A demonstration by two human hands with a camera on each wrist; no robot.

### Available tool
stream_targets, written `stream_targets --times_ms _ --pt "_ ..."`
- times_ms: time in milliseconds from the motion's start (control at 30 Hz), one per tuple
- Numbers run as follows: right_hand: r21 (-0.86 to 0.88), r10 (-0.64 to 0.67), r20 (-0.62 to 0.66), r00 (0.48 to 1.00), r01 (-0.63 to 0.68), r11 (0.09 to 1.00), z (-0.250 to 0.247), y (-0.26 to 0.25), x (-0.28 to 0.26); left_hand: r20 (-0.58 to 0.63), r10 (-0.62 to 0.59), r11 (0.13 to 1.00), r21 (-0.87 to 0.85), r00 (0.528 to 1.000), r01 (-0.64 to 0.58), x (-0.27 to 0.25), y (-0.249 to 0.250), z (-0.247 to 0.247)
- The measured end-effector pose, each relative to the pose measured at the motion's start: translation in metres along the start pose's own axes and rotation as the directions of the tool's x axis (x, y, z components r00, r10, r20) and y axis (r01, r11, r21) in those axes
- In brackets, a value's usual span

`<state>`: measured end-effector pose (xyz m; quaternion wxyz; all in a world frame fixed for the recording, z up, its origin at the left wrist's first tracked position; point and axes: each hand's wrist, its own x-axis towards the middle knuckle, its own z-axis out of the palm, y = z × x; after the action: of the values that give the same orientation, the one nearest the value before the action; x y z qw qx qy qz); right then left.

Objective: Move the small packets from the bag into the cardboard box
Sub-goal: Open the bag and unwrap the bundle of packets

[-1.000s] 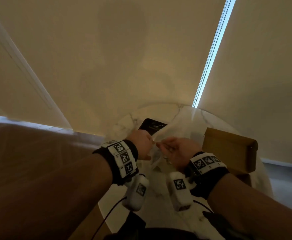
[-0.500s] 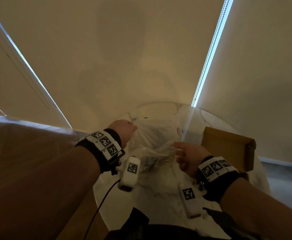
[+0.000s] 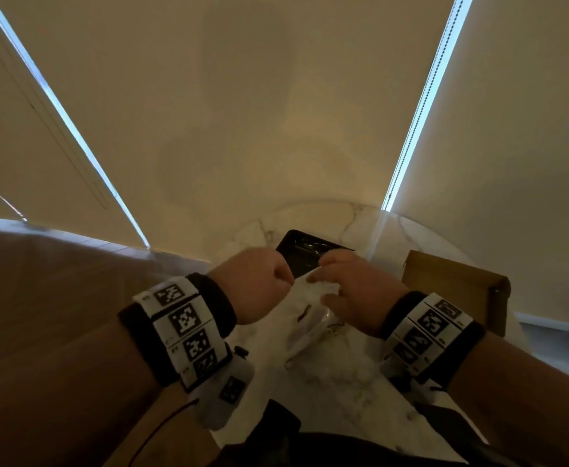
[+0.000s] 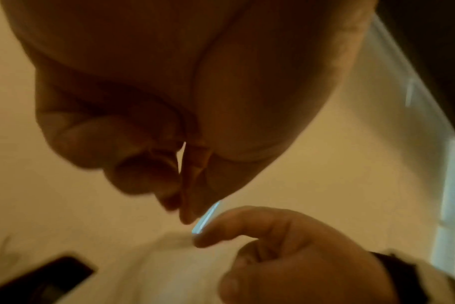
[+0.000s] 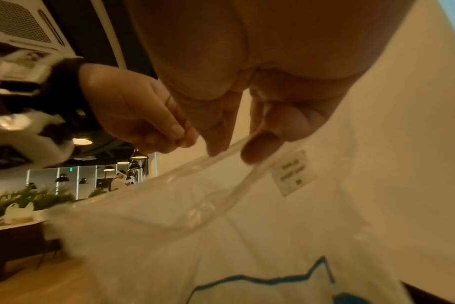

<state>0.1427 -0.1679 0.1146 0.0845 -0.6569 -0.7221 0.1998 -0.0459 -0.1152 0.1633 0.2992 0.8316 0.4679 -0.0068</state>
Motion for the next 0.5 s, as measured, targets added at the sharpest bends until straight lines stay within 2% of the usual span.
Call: stream_targets --times_ms 67,100,167,233,333,400,500 --pt "-0.1 0.035 0.102 0.994 -0.024 0.995 0.008 0.002 0.006 0.208 -0.07 0.997 -0.021 0.976 0.076 -0.003 0.001 0.011" --pt "-0.165 0.054 0.131 0.99 -0.032 0.986 0.011 0.003 0.009 0.28 -0.105 0.994 0.045 0.954 0.096 -0.004 -0.002 0.016" --pt "-0.3 0.102 0.153 0.983 -0.052 0.953 0.018 0.005 0.012 0.319 -0.148 0.984 0.146 0.936 0.106 -0.006 -0.009 0.029" --pt "-0.397 0.181 0.121 0.976 -0.119 0.91 0.019 0.005 0.014 0.259 -0.135 0.987 0.121 0.956 0.107 -0.008 -0.017 0.036" --pt "-0.372 0.332 -0.004 0.943 -0.309 0.875 0.009 0.011 0.018 0.088 -0.124 0.99 -0.056 0.988 0.13 -0.007 -0.027 0.024" --pt "-0.318 0.396 -0.074 0.915 -0.398 0.861 -0.001 0.017 0.02 -0.041 -0.133 0.982 -0.138 0.99 0.126 -0.002 -0.032 0.006" --pt "-0.282 0.423 -0.108 0.899 -0.436 0.855 -0.011 0.018 0.023 -0.225 -0.091 0.986 -0.157 0.97 0.056 0.007 -0.03 -0.008"
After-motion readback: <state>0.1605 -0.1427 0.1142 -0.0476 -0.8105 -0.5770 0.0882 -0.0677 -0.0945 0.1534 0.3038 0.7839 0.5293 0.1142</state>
